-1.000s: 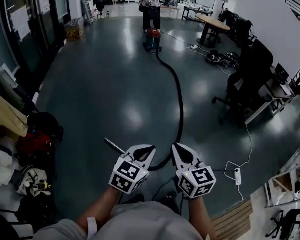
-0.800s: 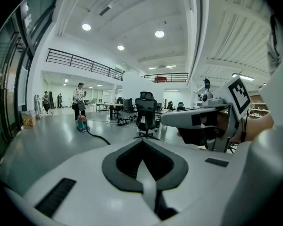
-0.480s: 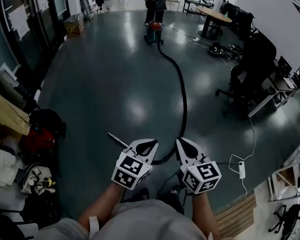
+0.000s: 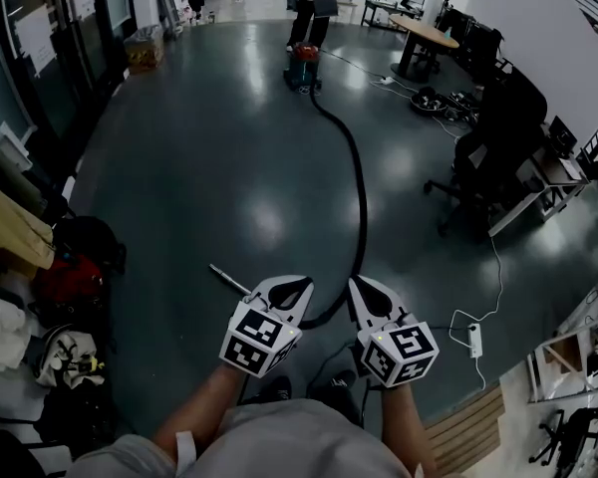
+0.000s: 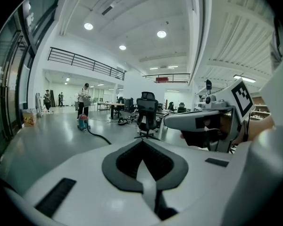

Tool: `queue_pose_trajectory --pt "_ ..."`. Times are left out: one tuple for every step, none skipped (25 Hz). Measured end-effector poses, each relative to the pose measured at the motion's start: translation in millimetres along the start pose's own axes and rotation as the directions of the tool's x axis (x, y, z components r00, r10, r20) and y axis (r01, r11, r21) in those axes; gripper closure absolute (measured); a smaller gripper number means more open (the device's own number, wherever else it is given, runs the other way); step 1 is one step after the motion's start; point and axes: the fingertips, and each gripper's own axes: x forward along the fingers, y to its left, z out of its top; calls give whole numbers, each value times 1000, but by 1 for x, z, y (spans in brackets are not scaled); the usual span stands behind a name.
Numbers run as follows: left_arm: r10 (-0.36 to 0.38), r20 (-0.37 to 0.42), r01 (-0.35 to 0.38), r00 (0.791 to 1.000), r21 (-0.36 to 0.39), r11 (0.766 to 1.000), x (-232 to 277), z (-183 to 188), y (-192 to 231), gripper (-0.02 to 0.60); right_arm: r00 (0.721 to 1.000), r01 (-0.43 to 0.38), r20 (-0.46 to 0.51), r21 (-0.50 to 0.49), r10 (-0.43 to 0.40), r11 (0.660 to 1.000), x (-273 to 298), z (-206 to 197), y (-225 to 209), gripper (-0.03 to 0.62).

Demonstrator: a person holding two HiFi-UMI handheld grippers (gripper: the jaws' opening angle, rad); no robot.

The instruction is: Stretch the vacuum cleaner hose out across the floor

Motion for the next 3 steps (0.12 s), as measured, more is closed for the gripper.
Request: queue_pose_trajectory --pt "-1 0 1 1000 -1 1000 0 0 -1 575 1000 0 0 1 0 1000 0 0 0 588" --pt "-2 0 2 1000 -1 1000 0 -1 -1 575 1000 1 0 1 -1 1000 -1 0 0 588" --pt "-3 0 3 1000 -2 1000 0 -1 -2 575 1000 1 -1 2 -1 1000 -1 0 -1 589"
